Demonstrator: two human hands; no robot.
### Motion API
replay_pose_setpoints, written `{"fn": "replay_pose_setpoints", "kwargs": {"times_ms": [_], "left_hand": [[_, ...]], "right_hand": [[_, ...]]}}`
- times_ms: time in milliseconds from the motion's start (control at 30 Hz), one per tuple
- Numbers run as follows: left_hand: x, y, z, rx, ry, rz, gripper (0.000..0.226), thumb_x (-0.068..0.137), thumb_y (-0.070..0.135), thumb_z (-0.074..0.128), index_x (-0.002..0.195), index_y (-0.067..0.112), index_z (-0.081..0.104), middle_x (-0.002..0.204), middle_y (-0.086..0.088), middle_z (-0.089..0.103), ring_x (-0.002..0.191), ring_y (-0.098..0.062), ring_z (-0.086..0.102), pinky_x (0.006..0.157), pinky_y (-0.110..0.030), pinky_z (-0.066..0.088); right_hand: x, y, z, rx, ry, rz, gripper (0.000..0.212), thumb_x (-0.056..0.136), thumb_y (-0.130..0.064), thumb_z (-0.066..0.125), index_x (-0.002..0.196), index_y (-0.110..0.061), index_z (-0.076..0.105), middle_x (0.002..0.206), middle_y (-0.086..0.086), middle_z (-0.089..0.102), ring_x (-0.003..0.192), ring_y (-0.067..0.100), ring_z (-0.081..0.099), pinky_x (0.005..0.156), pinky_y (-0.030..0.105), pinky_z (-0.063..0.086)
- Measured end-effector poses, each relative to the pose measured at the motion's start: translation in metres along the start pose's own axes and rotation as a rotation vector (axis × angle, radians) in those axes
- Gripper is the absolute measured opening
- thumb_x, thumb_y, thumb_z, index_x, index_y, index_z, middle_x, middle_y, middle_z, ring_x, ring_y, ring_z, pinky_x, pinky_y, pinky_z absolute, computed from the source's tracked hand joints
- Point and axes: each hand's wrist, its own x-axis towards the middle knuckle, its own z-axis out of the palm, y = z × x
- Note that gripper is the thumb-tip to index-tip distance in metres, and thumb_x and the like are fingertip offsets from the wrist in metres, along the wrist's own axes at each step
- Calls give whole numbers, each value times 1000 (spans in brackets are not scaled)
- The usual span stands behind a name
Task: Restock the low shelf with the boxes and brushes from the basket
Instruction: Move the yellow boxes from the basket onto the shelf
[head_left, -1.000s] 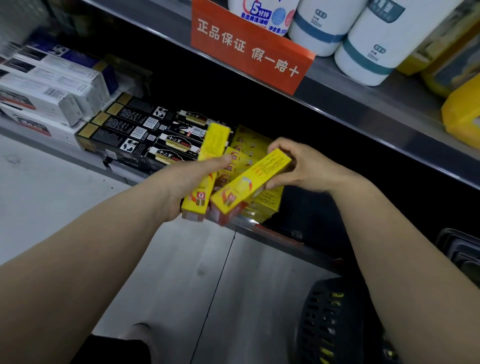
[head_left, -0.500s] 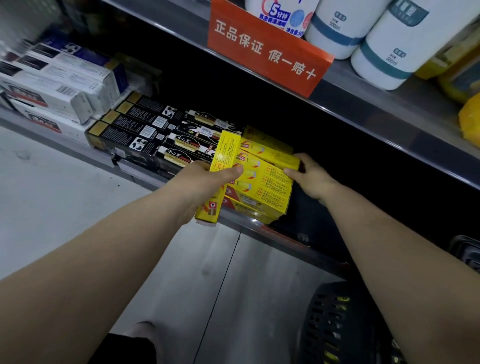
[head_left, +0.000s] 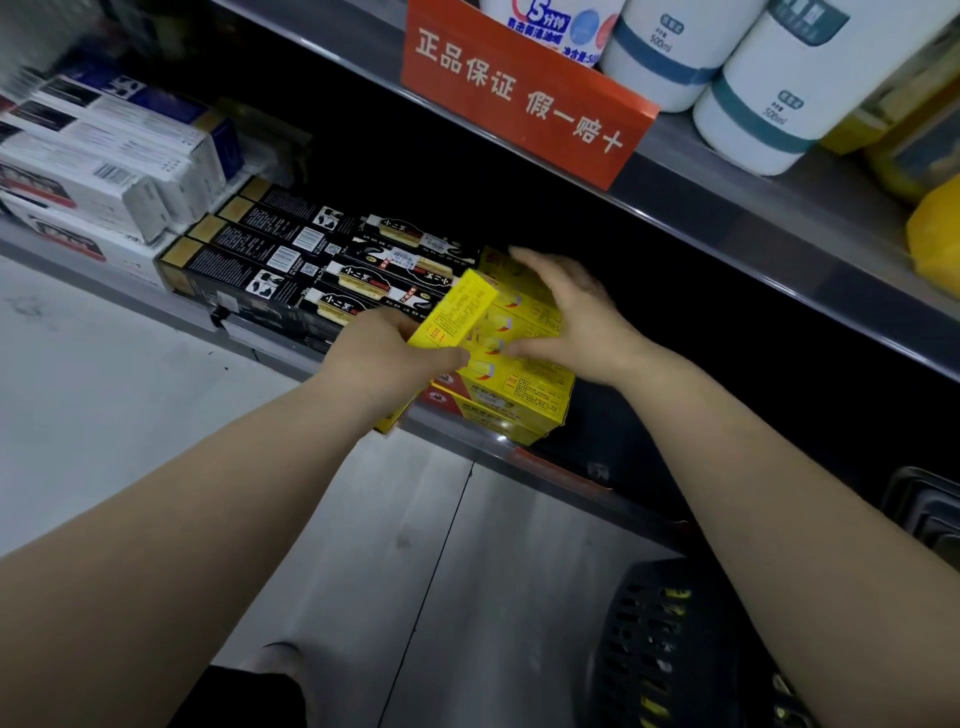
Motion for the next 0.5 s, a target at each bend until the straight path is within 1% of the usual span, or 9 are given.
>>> {"fn": "replay_pose_setpoints", "kwargs": {"times_ms": [33, 67, 100, 167, 200, 267, 333, 400, 500], "left_hand": [[0, 1, 0, 87, -3, 58, 43, 73, 44, 73, 100, 11, 64, 89, -7, 66, 76, -22, 60, 58, -27, 42], [-1, 2, 1, 144, -1, 99, 49, 72, 46, 72, 106, 11, 65, 96, -10, 66, 85, -25, 62, 63, -29, 43], [-2, 3, 1, 161, -6, 128, 51, 72, 46, 72, 110, 12, 65, 97, -10, 67, 89, -26, 64, 65, -30, 45], [-2, 5, 2, 204, 29, 208, 46, 72, 47, 72, 106, 17, 67, 84, -1, 68, 76, -16, 63, 58, -26, 46], [-3, 5, 1, 246, 67, 251, 48, 71, 49, 73, 108, 19, 66, 87, 2, 68, 76, -13, 62, 58, -25, 43], [1, 2, 0, 256, 138, 289, 71, 68, 47, 76, 128, 17, 53, 118, -3, 62, 101, -20, 59, 73, -27, 42], [4, 1, -1, 204, 178, 269, 87, 70, 40, 77, 142, 15, 34, 136, -9, 48, 119, -26, 49, 85, -33, 41], [4, 0, 0, 170, 120, 255, 83, 76, 34, 74, 144, 16, 30, 140, -7, 46, 122, -24, 47, 89, -32, 41], [-2, 0, 10, 325, -118, 299, 65, 84, 33, 66, 141, 20, 38, 139, 0, 48, 105, -14, 51, 82, -24, 39]], "right_hand": [[-1, -15, -2, 11, -10, -110, 90, 72, -32, 79, 144, -42, 25, 152, 4, 20, 140, 27, 18, 115, 45, 17], [-2, -27, -3, 4, -19, -195, 86, 71, -29, 79, 142, -41, 32, 152, 2, 21, 139, 25, 17, 113, 39, 17], [-2, -36, -3, -2, -27, -252, 75, 73, -26, 79, 137, -37, 41, 150, 1, 25, 138, 24, 21, 111, 35, 19], [-1, -42, -3, 17, -52, -290, 51, 75, -22, 76, 123, -27, 58, 135, 2, 44, 125, 20, 39, 106, 32, 34], [-1, -40, -4, 46, -72, -272, 44, 76, -21, 76, 117, -23, 61, 123, 1, 51, 114, 18, 47, 97, 33, 41], [-2, -28, -8, 111, -91, -199, 39, 77, -22, 75, 113, -19, 61, 105, -4, 55, 97, 14, 53, 82, 28, 44], [-3, -8, -11, 162, -23, -107, 35, 81, -24, 71, 112, -20, 57, 94, -10, 54, 88, 11, 52, 72, 19, 41], [-4, 16, -14, 200, 129, 62, 38, 86, -30, 65, 120, -19, 51, 95, -9, 53, 86, 12, 52, 66, 17, 38], [2, 44, -14, 216, 307, 338, 50, 91, -45, 53, 133, -23, 38, 105, -6, 48, 82, 16, 48, 67, 25, 36]]}}
